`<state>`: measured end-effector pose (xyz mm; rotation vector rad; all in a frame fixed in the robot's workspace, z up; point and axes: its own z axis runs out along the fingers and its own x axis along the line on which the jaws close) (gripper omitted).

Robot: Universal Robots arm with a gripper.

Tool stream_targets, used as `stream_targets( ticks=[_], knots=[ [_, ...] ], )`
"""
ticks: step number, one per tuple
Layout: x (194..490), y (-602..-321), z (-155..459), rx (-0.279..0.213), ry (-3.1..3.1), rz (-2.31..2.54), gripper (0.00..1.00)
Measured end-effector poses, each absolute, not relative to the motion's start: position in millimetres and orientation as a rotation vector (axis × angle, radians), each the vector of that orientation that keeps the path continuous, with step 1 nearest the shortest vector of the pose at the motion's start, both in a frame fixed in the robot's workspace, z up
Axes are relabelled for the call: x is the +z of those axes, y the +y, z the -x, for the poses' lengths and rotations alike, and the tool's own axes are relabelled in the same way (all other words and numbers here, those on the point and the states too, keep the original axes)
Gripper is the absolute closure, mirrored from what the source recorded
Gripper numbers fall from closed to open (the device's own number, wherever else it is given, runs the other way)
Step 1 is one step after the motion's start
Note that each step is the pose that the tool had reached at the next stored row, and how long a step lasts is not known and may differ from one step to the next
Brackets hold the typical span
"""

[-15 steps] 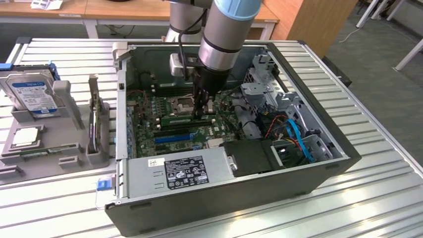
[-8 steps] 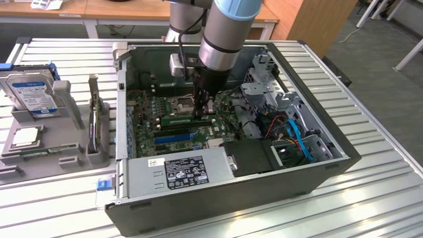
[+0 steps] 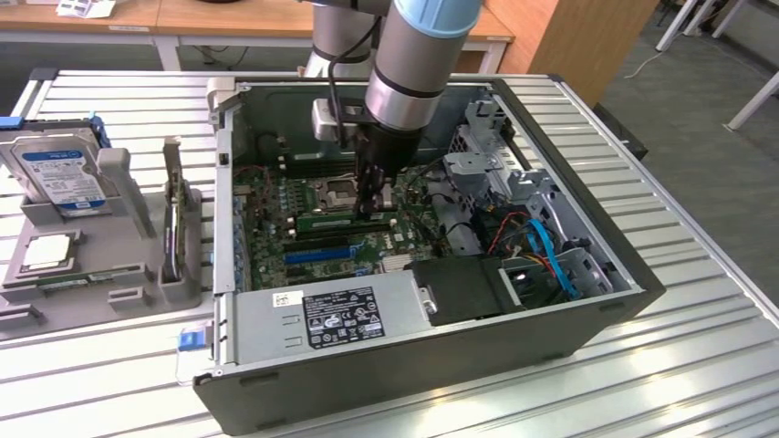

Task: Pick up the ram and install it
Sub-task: 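Insert the ram into the slot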

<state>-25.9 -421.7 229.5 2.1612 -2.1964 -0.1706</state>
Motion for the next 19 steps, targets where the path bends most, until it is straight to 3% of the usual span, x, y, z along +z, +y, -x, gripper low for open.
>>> stream_targets(
  ticks=[19],
  knots=[
    [228.0, -421.4, 25.7, -0.171, -2.197, -2.161, 0.89]
  ],
)
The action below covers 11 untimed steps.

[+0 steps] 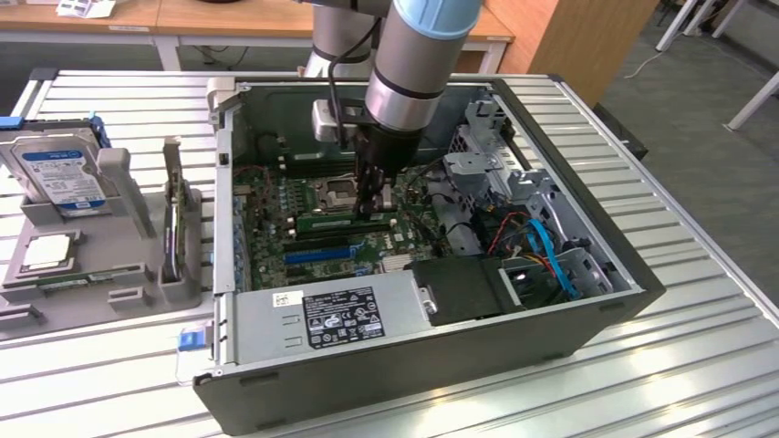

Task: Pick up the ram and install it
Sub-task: 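Insert the ram into the slot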

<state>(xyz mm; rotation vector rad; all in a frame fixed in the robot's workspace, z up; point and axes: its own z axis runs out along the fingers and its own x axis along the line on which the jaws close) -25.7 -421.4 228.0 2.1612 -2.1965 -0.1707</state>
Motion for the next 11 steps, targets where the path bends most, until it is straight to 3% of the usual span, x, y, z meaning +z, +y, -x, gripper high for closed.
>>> stream_targets(
  ticks=[11],
  knots=[
    [226.6, -421.4, 25.7, -0.171, -2.197, -2.161, 0.89]
  ],
)
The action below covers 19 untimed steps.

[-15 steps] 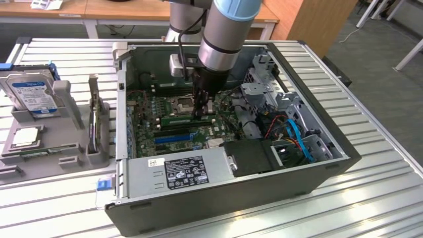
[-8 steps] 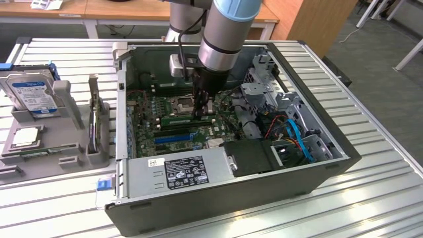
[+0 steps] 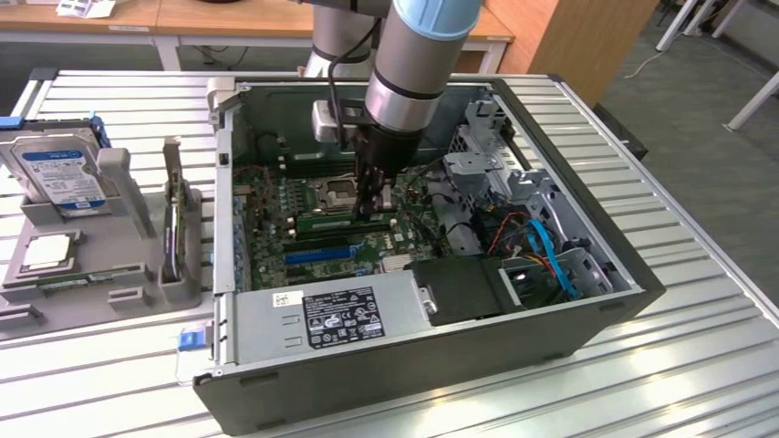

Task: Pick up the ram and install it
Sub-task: 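Insert the ram into the slot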

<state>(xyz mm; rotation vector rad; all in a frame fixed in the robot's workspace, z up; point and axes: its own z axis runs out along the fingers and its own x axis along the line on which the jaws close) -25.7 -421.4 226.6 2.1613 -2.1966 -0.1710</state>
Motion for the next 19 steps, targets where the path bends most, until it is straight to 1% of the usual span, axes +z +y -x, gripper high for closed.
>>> stream_targets(
  ticks=[11, 19],
  knots=[
    [225.1, -421.4, 25.4, -0.171, -2.196, -2.161, 0.89],
    [227.2, -421.4, 21.5, -0.187, -2.189, -2.153, 0.89]
  ],
)
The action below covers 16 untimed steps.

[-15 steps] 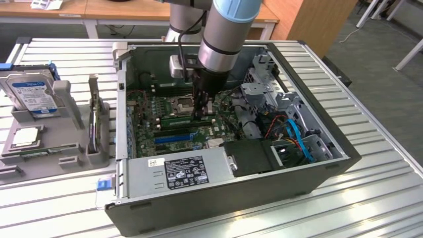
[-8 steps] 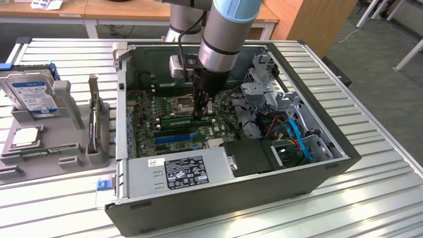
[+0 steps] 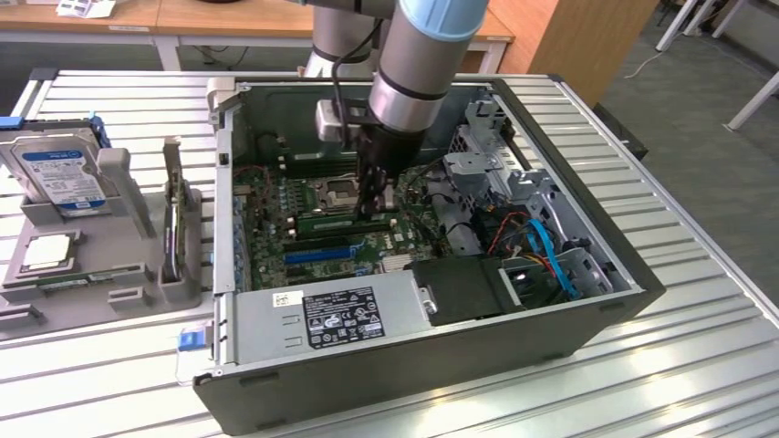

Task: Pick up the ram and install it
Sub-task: 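Insert the ram into the slot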

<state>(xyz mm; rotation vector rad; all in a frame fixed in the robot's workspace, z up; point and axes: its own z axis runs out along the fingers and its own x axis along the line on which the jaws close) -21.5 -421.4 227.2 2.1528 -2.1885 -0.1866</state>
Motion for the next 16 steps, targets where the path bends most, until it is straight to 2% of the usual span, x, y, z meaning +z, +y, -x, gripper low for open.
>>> stream_targets(
  ticks=[16],
  knots=[
    [237.1, -421.3, 16.2, -0.208, -2.178, -2.141, 0.89]
  ],
)
